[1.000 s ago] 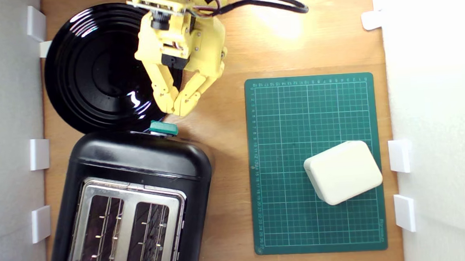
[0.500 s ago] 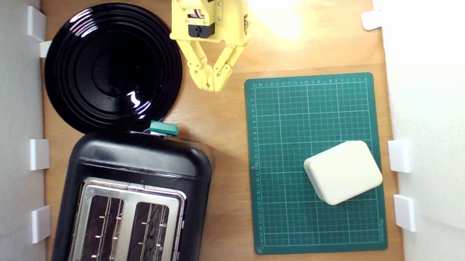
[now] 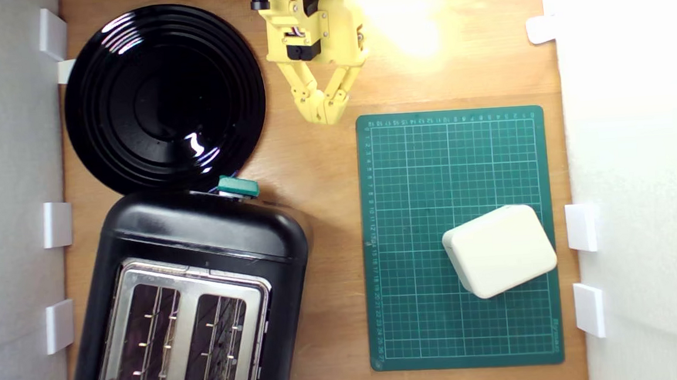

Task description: Start toaster

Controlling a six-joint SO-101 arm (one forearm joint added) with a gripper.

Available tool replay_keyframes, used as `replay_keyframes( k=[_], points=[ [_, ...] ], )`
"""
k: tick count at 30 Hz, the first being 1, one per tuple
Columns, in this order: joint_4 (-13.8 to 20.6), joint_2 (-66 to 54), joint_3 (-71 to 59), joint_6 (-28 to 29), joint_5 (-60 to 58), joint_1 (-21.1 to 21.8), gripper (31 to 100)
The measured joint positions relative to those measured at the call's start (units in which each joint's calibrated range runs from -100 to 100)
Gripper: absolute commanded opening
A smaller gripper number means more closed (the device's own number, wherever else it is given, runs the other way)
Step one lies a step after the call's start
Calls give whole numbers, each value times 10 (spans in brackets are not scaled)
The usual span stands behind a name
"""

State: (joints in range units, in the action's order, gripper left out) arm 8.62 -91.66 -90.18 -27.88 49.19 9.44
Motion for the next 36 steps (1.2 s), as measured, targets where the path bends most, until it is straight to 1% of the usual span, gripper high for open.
replay_keyframes(
  k=[6, 11, 14, 27, 36],
  points=[
    [0, -59, -69, 0, 0, 0, 314],
    [-43, -68, -91, 0, 0, 4, 314],
    [-55, -68, -93, 15, 0, -6, 314],
    [-58, -68, -94, 52, 0, -11, 314],
    [-58, -68, -94, 87, 0, -11, 320]
  ],
)
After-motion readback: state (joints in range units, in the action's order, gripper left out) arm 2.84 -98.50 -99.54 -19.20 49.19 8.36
